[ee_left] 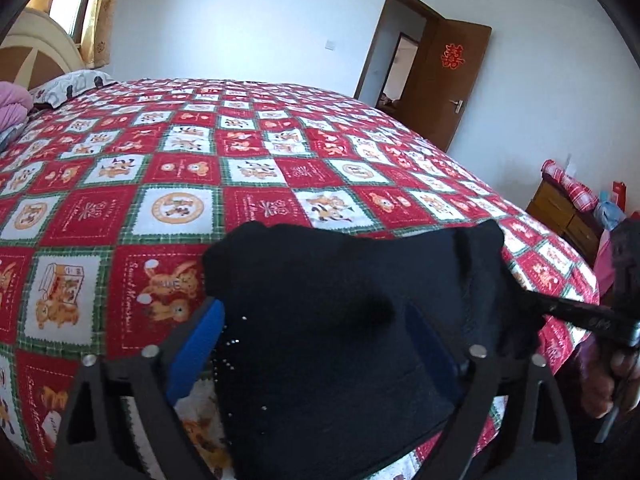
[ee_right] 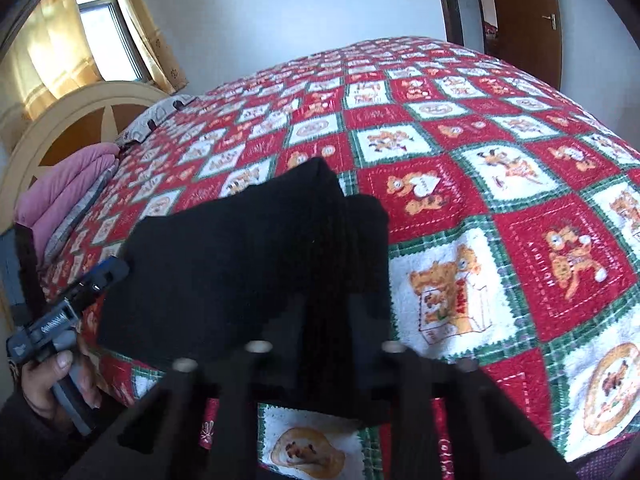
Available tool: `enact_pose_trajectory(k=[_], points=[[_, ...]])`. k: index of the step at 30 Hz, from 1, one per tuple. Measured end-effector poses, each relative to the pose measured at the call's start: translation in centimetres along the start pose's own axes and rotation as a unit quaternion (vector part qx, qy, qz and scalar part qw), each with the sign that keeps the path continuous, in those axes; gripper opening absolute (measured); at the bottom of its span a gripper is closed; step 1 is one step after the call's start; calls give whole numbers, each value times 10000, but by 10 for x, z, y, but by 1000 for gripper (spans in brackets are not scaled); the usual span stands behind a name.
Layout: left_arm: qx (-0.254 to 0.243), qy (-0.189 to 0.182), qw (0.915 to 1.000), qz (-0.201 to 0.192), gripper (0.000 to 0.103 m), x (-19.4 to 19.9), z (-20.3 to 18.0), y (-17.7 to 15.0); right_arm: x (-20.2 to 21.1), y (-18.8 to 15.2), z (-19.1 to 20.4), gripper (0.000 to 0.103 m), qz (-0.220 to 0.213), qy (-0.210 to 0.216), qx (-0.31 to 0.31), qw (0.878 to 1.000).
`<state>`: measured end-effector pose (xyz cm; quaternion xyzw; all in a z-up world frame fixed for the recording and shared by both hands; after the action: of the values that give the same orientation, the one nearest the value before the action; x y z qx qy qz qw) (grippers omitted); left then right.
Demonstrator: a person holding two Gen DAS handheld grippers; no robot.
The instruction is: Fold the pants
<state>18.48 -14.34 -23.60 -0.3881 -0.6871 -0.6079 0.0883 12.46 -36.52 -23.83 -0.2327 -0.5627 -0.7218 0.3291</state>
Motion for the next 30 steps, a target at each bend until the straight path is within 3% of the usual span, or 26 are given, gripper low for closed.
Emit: enact_pose_trajectory(k=[5,13,18,22,26,28,30], points=[[-22,65,10000,27,99,-2,6,-5,21,-6,0,14,-91,165,-77,9998],[117,66,9998,152,100,-8,17,-14,3,-22,-19,13,209,-119,-236,9994],[46,122,9998,174,103,-12,15,-18,2,-20,-20,15,171,-15,-260,9995],[70,112,9998,163,103,-9,15,-18,6,-16,-18,28,100,-176,-244,9995],[1,79,9999,111,103,-6,8,-15,32,13,0,37,-617,-558,10,9965],[-133,109,9998,131,103,-7,4,-16,37,27,14,51,-833,-361,113,9958],[-231,161,9995,150,103,-7,2,-17,33,38,33,52,-921,117,184,9955]])
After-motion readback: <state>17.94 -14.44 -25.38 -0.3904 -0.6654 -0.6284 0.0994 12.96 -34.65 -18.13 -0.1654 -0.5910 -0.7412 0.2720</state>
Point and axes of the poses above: each gripper's, at about its wrist camera, not at the fingertips, and x roughly against the way its jaws point, z to its left, y to its top, the point moved 7 cm from there along -x, roughly the way its jaws point, and after that the axes turned 1 degree about y, right-handed, at the moved point
